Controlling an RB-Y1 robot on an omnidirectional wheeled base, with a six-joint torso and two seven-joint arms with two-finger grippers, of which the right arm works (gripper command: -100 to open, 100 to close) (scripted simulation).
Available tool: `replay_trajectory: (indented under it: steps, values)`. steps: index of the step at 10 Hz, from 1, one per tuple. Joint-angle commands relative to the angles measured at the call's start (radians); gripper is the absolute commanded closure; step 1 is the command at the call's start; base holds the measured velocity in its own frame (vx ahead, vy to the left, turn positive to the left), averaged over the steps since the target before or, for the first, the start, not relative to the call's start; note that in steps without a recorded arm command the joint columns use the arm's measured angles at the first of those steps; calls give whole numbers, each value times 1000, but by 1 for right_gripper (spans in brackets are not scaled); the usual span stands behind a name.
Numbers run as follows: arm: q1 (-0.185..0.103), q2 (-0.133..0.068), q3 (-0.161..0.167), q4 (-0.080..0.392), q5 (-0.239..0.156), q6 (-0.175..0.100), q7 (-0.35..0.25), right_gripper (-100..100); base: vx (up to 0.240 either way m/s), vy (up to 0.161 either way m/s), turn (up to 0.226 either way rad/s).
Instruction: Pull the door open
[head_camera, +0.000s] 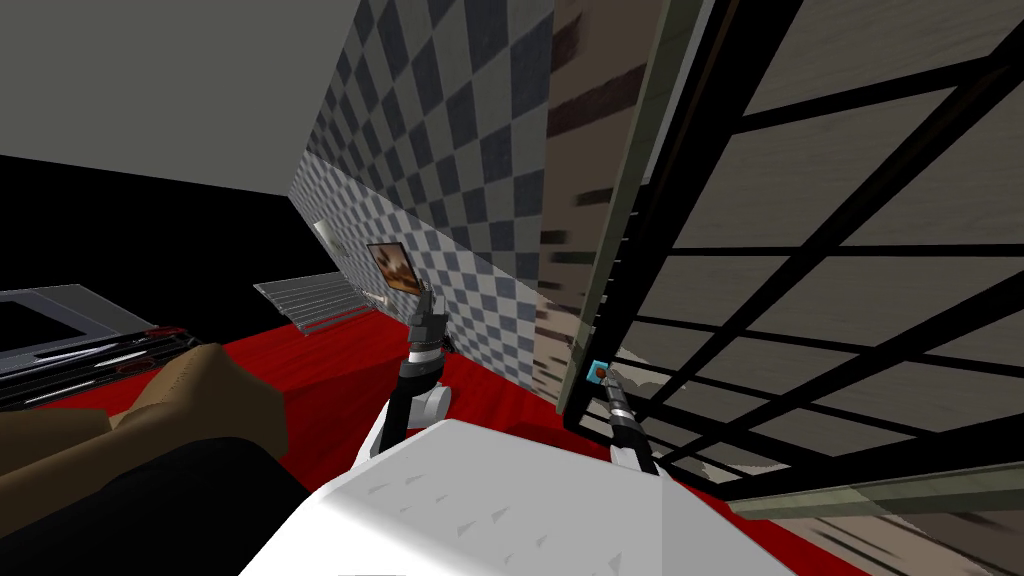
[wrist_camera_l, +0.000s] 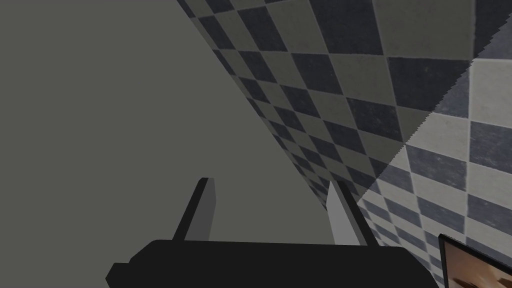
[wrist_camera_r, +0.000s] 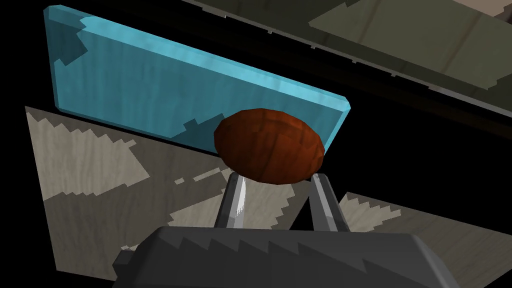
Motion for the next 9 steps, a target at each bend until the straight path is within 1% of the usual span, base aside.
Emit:
replay_trajectory:
  steps: [1,2,3,4,5,6,7,8,9]
  values:
    - [10,31,25,-33,11,17,-2,100,-1,-1,20]
    - [10,31,25,-33,11,17,-2,100,0,-7,-31]
    - [13,26,30,-34,-4,17,-42,100,-20,1,69]
    - [16,22,36,-35,-21,16,-67,100,-39,-12,155]
    - [16,22,36,-35,-21,16,-83,100,-38,-16,52]
    - [16,22,36,-35,-21,16,-83,100,-13,-7,-21]
    - [20,18,42,-37,-37,15,-124,100,-32,-7,52]
    - [20,18,42,-37,-37,15,-124,100,-40,-5,41]
    - [20,18,42,-23,-37,15,-124,100,-7,3,40]
